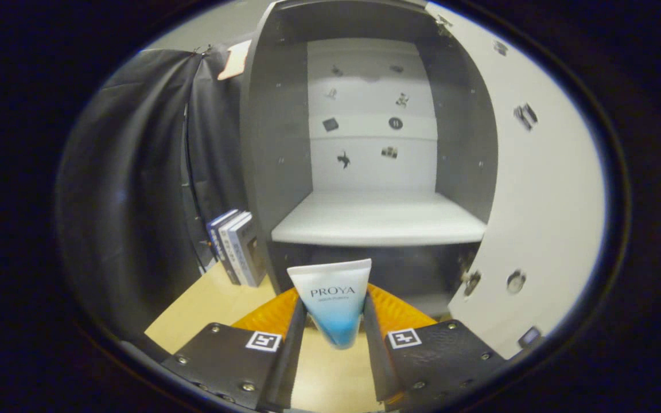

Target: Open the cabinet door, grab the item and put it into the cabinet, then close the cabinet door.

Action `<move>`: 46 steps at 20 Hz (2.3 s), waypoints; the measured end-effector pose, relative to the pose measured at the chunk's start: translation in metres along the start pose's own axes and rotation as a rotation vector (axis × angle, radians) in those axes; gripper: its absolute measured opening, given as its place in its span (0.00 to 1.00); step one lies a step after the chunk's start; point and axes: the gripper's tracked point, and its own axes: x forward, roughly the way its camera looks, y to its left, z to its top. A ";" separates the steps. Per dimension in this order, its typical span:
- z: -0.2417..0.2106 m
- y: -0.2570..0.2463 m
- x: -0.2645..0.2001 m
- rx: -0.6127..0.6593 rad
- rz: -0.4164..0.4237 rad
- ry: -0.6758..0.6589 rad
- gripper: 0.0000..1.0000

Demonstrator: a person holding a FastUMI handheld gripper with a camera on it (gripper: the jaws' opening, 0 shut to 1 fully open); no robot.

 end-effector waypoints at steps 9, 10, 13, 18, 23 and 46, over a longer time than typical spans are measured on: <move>0.123 -0.044 0.104 0.055 -0.060 -0.132 0.53; 0.125 -0.047 0.113 0.060 -0.069 -0.132 0.53; 0.121 -0.052 0.140 0.061 -0.083 -0.122 0.53; 0.104 -0.055 0.158 0.048 -0.106 -0.093 0.53; 0.100 -0.058 0.160 0.082 -0.119 -0.100 0.53; 0.103 -0.041 -0.102 0.059 -0.153 -0.200 1.00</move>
